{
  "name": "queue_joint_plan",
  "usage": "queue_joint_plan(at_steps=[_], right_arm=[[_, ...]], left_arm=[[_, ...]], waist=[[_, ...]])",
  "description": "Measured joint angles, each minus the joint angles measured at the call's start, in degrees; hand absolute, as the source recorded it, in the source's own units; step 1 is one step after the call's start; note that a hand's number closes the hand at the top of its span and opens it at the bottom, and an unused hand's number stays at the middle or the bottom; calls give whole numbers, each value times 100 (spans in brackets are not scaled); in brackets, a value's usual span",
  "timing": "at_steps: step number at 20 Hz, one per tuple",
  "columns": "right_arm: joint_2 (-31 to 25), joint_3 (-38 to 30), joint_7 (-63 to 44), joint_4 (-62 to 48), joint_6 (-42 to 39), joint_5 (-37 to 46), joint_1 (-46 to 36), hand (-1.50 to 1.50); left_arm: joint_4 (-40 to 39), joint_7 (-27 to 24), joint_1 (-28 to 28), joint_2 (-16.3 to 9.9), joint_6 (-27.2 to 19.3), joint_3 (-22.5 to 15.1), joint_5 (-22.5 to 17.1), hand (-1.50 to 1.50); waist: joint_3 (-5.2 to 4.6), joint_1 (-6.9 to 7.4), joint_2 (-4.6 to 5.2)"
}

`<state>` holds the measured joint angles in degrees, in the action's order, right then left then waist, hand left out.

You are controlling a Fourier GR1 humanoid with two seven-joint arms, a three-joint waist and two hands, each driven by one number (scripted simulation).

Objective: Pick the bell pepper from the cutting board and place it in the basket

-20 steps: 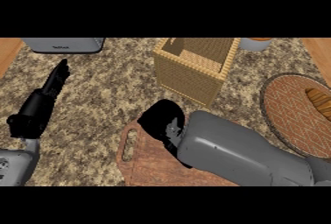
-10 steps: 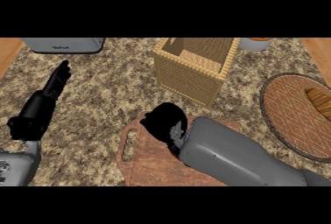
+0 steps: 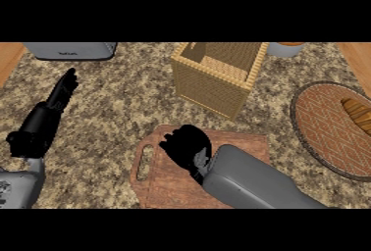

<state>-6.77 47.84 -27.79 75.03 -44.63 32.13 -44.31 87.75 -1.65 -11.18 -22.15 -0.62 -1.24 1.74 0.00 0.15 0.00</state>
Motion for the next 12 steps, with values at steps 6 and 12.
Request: queue_joint_plan(at_steps=[6, 12], right_arm=[[0, -177, 444, -94, -56, 564, 317, -150], [50, -379, 753, -319, -59, 1123, 514, -150]], left_arm=[[-5, 45, -52, 81, 146, 159, 76, 0], [199, 128, 50, 182, 239, 251, 180, 0]], waist=[[0, 3, 0], [0, 11, -1]])
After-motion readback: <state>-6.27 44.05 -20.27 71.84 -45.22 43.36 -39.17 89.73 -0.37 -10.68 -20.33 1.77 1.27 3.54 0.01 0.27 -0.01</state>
